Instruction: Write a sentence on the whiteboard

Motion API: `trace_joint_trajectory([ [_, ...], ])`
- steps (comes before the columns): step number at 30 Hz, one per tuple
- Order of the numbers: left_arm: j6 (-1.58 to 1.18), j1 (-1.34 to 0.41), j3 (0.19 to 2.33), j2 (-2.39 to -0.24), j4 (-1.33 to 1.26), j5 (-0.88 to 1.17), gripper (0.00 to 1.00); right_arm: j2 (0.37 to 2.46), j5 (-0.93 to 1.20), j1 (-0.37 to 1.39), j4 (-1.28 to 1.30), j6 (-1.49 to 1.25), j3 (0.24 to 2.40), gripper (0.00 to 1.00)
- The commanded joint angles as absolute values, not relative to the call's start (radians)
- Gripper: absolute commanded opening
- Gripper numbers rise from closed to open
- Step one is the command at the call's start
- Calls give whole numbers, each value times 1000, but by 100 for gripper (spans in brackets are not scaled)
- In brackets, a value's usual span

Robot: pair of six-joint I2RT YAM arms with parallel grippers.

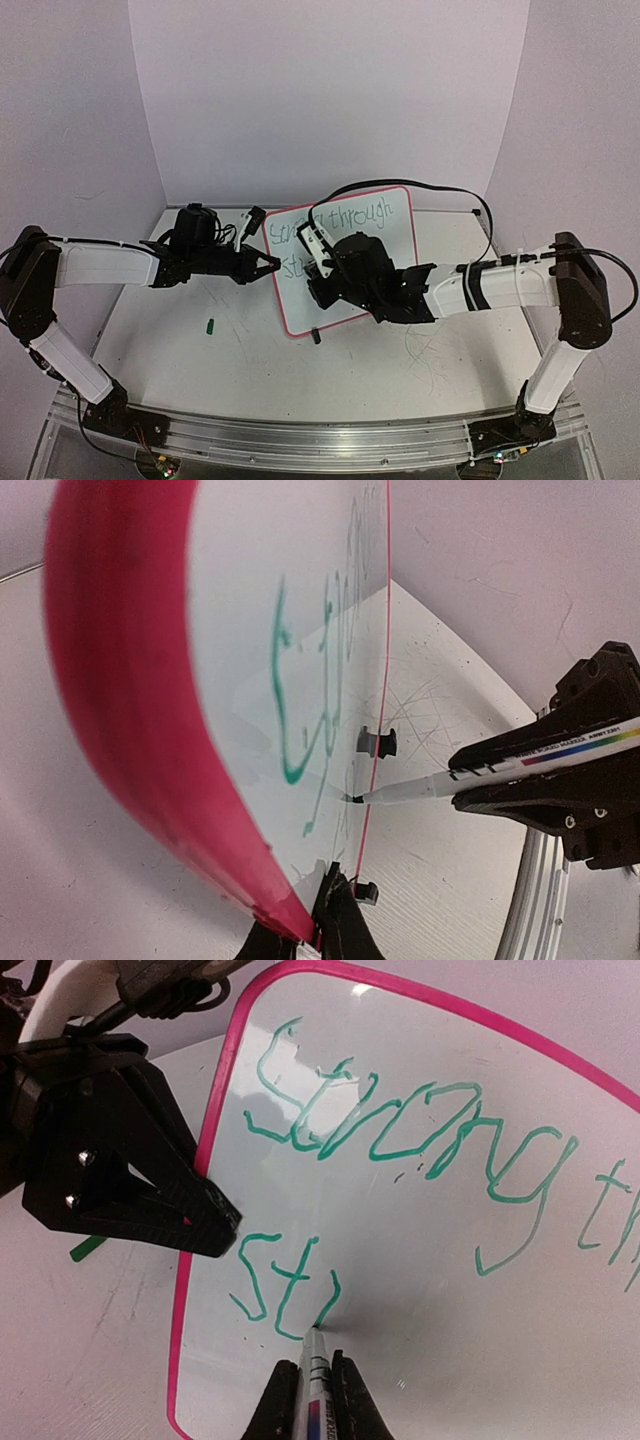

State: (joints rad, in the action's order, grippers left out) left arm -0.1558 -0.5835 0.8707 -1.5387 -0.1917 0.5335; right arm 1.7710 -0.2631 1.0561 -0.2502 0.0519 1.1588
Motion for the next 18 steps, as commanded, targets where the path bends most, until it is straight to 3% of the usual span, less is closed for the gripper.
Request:
trace_joint_trajectory([
  [1, -58, -565, 886, -1551, -130, 331, 0, 1762, -267, 1051, -229, 32, 1146, 0],
  [18, -60, -565, 885, -1547, -129, 336, 0, 1789, -327, 1042, -278, 31, 1207, 0],
])
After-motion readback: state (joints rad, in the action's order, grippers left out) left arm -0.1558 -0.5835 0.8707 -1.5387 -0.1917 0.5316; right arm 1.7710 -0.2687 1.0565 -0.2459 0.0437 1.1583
